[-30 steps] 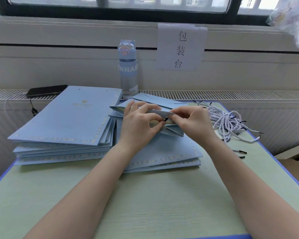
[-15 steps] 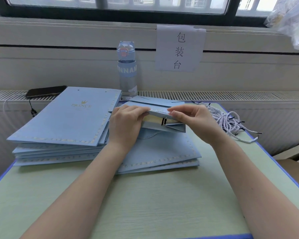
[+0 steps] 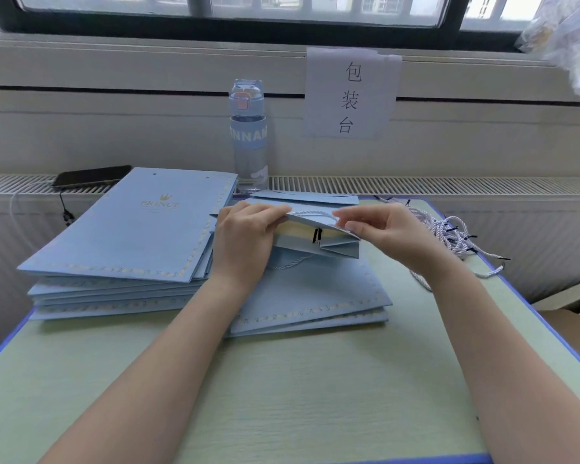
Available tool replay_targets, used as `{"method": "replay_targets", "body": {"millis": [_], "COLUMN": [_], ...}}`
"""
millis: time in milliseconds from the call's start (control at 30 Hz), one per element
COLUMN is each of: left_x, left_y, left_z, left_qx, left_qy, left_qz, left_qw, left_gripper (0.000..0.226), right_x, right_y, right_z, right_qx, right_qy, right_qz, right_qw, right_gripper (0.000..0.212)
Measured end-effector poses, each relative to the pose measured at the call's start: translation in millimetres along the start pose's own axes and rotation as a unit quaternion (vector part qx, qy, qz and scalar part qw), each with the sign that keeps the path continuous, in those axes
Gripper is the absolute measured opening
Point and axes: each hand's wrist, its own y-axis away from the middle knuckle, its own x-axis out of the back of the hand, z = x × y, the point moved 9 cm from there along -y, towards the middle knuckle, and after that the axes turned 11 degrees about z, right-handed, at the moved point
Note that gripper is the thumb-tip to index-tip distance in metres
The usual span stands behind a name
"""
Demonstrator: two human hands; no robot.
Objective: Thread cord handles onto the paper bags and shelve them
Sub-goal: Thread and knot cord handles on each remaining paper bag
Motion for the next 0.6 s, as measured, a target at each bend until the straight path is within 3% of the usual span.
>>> {"method": "replay_targets", "body": {"millis": [100, 200, 367, 500, 600], "left_x": [-1, -2, -5, -8, -12], "left_y": [2, 2, 3, 2, 4], "left_z": [-1, 3, 0, 1, 5], "left_qx": [-0.005, -0.011, -0.001, -0.005, -0.06], "left_qy": [-0.003, 0.009, 0.022, 0.041, 0.05], "left_qz": [-0.001, 0.0, -0.003, -0.023, -0.064], "left_qw": [1.0, 1.0, 1.0, 0.999, 0.995], "left_gripper": [0.032, 0.03, 0.013, 0.017, 0.03], "right_x": [-4, 1, 4, 6, 14], "right_y": [0, -4, -7, -7, -9], "right_z": [4, 6, 5, 3, 9], "right_qx": [0.006, 0.023, 0.034, 0.042, 0.037], "right_qy": [0.072, 0.12, 0.102, 0.1, 0.089], "right_qz": [-0.012, 0.022, 0.103, 0.118, 0.135], "right_qw": [0.997, 0.992, 0.989, 0.987, 0.986], "right_gripper": [0.016, 0.019, 0.021, 0.018, 0.017]}}
